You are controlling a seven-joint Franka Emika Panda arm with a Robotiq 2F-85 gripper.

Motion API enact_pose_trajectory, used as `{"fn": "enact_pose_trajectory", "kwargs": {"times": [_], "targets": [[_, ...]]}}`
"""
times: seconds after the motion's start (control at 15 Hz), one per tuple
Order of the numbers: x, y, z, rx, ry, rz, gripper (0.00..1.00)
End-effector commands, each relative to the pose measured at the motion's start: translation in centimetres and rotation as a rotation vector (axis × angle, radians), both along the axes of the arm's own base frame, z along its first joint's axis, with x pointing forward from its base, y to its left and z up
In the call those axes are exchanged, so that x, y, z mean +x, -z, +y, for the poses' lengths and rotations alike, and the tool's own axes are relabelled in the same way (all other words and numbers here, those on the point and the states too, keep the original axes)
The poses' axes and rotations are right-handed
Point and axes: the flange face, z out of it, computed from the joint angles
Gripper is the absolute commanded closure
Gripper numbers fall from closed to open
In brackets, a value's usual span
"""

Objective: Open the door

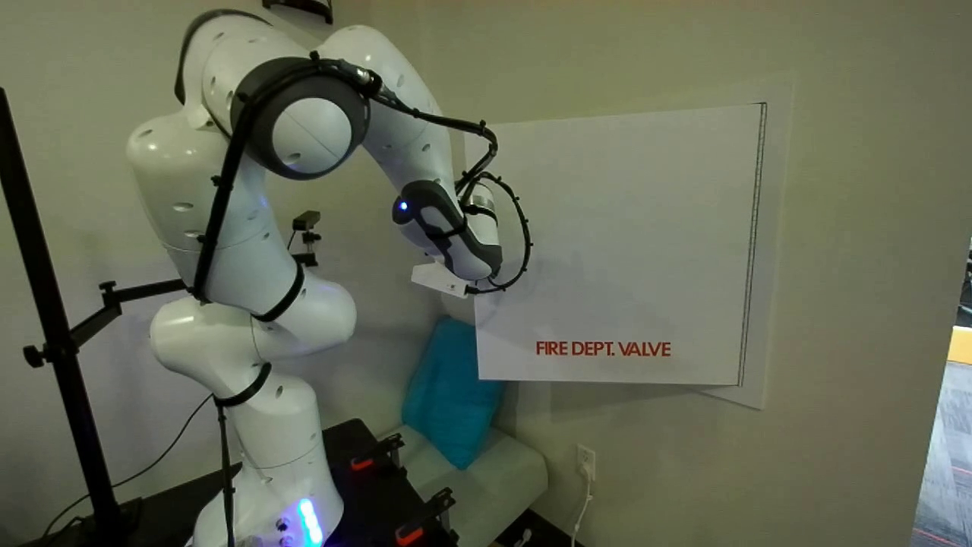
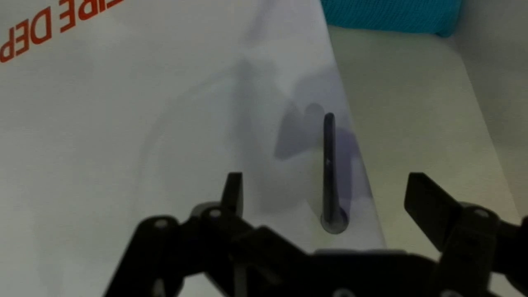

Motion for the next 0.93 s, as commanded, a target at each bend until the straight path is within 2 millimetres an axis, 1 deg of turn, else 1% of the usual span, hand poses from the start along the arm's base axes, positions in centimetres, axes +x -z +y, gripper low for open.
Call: {"fn": "enact_pose_trajectory", "kwargs": {"times": [0.0, 0.07, 0.13, 0.27, 0.4, 0.47, 0.53, 0.6, 0.67, 0.73, 0.8, 0.87], "targets": [[-2.1, -3.7, 2.2, 0.005, -0.084, -0.026, 0.00], [-2.5, -4.3, 2.2, 0.015, -0.109, -0.053, 0.00], [-3.2, -5.4, 2.9, 0.027, -0.168, -0.070, 0.00], [-4.8, -8.6, 6.0, 0.039, -0.297, -0.075, 0.00], [-6.2, -11.9, 9.9, 0.065, -0.389, -0.072, 0.00], [-6.8, -13.2, 11.5, 0.081, -0.415, -0.071, 0.00], [-7.5, -14.3, 12.7, 0.091, -0.437, -0.071, 0.00], [-7.8, -15.0, 14.0, 0.099, -0.440, -0.064, 0.00], [-8.5, -14.6, 15.6, 0.099, -0.429, -0.071, 0.00], [-8.5, -14.4, 17.0, 0.083, -0.418, -0.059, 0.00], [-8.0, -13.7, 18.1, 0.057, -0.393, -0.044, 0.00], [-5.1, -12.5, 17.7, 0.017, -0.372, -0.047, 0.00]]}}
